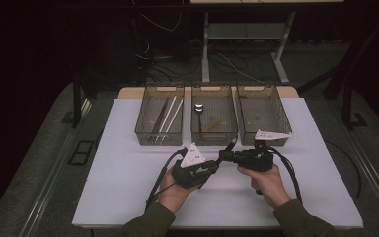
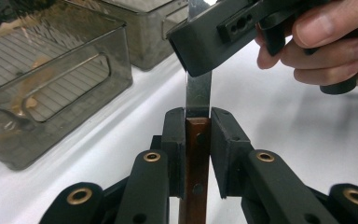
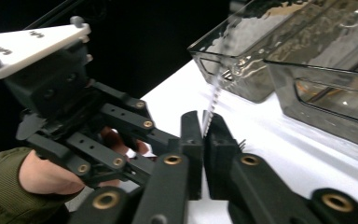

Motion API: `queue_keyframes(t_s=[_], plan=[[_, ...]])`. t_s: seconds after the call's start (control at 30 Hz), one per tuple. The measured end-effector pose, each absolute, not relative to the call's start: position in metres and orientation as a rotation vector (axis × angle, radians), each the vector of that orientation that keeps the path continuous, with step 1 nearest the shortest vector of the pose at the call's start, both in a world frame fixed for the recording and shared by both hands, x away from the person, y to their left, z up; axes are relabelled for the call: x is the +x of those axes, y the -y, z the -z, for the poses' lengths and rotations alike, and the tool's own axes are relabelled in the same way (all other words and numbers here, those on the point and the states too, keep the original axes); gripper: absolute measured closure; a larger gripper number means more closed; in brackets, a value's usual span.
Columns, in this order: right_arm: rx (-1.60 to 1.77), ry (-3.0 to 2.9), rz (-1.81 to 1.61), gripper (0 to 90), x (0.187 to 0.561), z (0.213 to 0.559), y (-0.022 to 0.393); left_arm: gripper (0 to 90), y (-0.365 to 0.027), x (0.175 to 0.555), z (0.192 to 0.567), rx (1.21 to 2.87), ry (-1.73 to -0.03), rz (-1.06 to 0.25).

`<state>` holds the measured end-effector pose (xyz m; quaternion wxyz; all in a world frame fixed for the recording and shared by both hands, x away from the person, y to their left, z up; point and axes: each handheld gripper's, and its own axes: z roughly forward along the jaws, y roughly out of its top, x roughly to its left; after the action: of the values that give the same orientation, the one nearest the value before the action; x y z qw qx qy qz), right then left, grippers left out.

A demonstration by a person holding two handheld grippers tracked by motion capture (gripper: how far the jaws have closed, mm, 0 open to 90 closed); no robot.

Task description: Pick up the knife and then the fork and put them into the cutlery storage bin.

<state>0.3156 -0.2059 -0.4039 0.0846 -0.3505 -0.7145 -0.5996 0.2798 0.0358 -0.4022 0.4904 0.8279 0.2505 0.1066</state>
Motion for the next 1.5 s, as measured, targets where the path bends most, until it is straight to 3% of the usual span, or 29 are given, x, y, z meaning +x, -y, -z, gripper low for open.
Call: queue_keyframes(t_s=[0.33, 0.87, 1.1, 1.37, 1.43, 1.5], plan=[[-1.059, 2.2, 1.803, 89.6, 0.315, 0.397, 0.212, 70.2, -0.051, 0.285, 0.404, 1.983, -0.577, -0.19], [-1.178, 2.35, 1.789, 89.7, 0.323, 0.374, 0.253, 44.7, -0.118, 0.279, 0.414, 1.975, -0.561, -0.164], [-1.21, 2.432, 1.752, 89.7, 0.331, 0.362, 0.268, 31.3, -0.148, 0.273, 0.424, 1.952, -0.614, -0.17], [-1.281, 2.474, 1.732, 89.7, 0.342, 0.342, 0.291, 9.6, -0.163, 0.271, 0.435, 1.958, -0.636, -0.179], [-1.304, 2.474, 1.732, 89.7, 0.345, 0.333, 0.297, 0.7, -0.162, 0.27, 0.435, 1.962, -0.649, -0.205], [-1.329, 2.484, 1.734, 89.8, 0.348, 0.325, 0.303, 0.0, -0.162, 0.271, 0.434, 1.961, -0.661, -0.221]])
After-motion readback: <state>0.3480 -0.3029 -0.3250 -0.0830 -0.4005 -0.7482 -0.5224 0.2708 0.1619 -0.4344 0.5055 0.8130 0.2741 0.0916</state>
